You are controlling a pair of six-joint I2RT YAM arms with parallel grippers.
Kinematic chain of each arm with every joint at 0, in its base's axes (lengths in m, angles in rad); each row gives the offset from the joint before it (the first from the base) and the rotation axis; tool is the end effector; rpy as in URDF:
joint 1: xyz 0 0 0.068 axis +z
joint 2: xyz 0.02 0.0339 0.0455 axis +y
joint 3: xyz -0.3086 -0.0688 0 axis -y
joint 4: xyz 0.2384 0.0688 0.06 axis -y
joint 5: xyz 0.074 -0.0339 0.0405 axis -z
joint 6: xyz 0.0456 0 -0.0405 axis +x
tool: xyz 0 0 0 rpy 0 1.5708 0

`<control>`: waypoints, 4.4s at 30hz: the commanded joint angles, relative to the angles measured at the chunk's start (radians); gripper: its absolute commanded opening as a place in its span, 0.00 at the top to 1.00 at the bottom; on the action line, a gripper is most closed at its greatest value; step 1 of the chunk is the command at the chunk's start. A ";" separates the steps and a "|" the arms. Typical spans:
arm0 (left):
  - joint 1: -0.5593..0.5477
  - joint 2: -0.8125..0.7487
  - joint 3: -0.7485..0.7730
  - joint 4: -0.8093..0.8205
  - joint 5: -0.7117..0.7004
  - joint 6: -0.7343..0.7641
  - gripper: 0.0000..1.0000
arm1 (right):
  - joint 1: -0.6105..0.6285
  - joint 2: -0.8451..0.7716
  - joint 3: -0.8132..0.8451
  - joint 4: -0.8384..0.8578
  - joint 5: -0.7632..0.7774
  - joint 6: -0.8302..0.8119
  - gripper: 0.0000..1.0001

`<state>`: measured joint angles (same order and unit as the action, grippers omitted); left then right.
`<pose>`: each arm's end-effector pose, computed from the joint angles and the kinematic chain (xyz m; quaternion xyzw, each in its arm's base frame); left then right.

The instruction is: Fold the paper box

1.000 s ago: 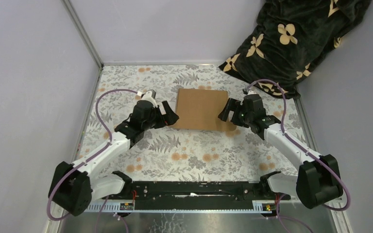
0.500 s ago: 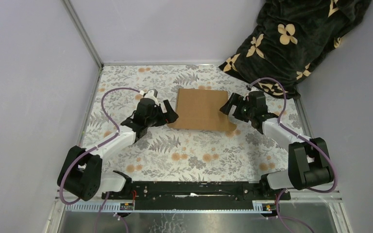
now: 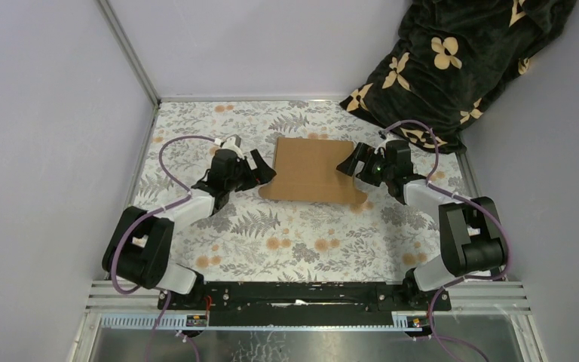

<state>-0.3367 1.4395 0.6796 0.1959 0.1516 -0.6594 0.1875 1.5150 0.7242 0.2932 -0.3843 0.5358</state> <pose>0.2756 -0.1038 0.2351 -0.1043 0.8680 -0.2881 0.3909 0.3066 0.0756 0.2388 0.0500 0.8478 0.3311 0.4113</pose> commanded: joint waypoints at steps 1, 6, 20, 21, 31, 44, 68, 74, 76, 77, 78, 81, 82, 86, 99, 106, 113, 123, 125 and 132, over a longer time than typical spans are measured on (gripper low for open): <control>0.009 0.060 -0.034 0.226 0.095 -0.054 0.01 | -0.006 0.030 0.005 0.100 -0.070 0.029 0.00; 0.007 0.081 -0.069 0.300 0.129 -0.069 0.01 | -0.006 0.034 -0.008 0.122 -0.097 0.051 0.00; 0.008 0.129 -0.094 0.370 0.152 -0.052 0.01 | -0.014 -0.052 -0.122 0.117 -0.093 0.074 0.00; 0.010 0.124 -0.092 0.367 0.150 -0.048 0.01 | -0.015 -0.056 -0.130 0.118 -0.094 0.074 0.00; 0.010 0.073 -0.079 0.318 0.157 -0.015 0.01 | -0.019 -0.106 -0.140 0.104 -0.117 0.069 0.00; 0.039 0.151 -0.064 0.386 0.279 -0.022 0.01 | -0.023 -0.057 -0.094 0.123 -0.156 0.078 0.00; 0.034 0.148 -0.081 0.424 0.343 -0.042 0.01 | -0.023 -0.020 -0.073 0.147 -0.188 0.083 0.00; 0.024 0.111 -0.119 0.409 0.328 -0.039 0.01 | -0.023 -0.013 -0.058 0.149 -0.192 0.085 0.00; 0.023 0.098 -0.129 0.403 0.324 -0.037 0.01 | -0.023 -0.016 -0.058 0.150 -0.193 0.087 0.00; 0.022 0.092 -0.132 0.401 0.325 -0.037 0.01 | -0.023 -0.017 -0.058 0.150 -0.195 0.088 0.00; 0.022 0.087 -0.134 0.398 0.324 -0.037 0.01 | -0.023 -0.019 -0.058 0.150 -0.196 0.090 0.00; 0.021 0.069 -0.138 0.389 0.324 -0.037 0.01 | -0.024 -0.028 -0.058 0.150 -0.201 0.092 0.00; 0.021 0.064 -0.135 0.383 0.324 -0.037 0.01 | -0.023 -0.032 -0.058 0.148 -0.202 0.094 0.00; 0.020 0.039 -0.123 0.357 0.325 -0.036 0.01 | -0.023 -0.050 -0.055 0.137 -0.206 0.092 0.00; 0.012 0.011 -0.136 0.321 0.299 -0.022 0.01 | -0.023 -0.054 -0.075 0.143 -0.205 0.091 0.00; 0.011 0.006 -0.156 0.321 0.298 -0.020 0.01 | -0.023 -0.031 -0.052 0.099 -0.175 0.060 0.00; 0.012 0.015 -0.179 0.330 0.289 -0.017 0.01 | -0.023 -0.001 -0.042 0.068 -0.153 0.043 0.00; 0.013 0.055 -0.178 0.360 0.291 -0.018 0.01 | -0.024 0.037 -0.028 0.095 -0.167 0.054 0.00; 0.011 0.064 -0.181 0.363 0.289 -0.017 0.01 | -0.023 0.041 -0.026 0.099 -0.169 0.057 0.00; 0.011 0.099 -0.204 0.418 0.296 -0.030 0.01 | -0.023 0.051 -0.023 0.103 -0.176 0.059 0.00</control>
<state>-0.3199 1.5146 0.4984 0.5385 0.4461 -0.6937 0.1688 1.5570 0.6586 0.3653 -0.5426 0.5995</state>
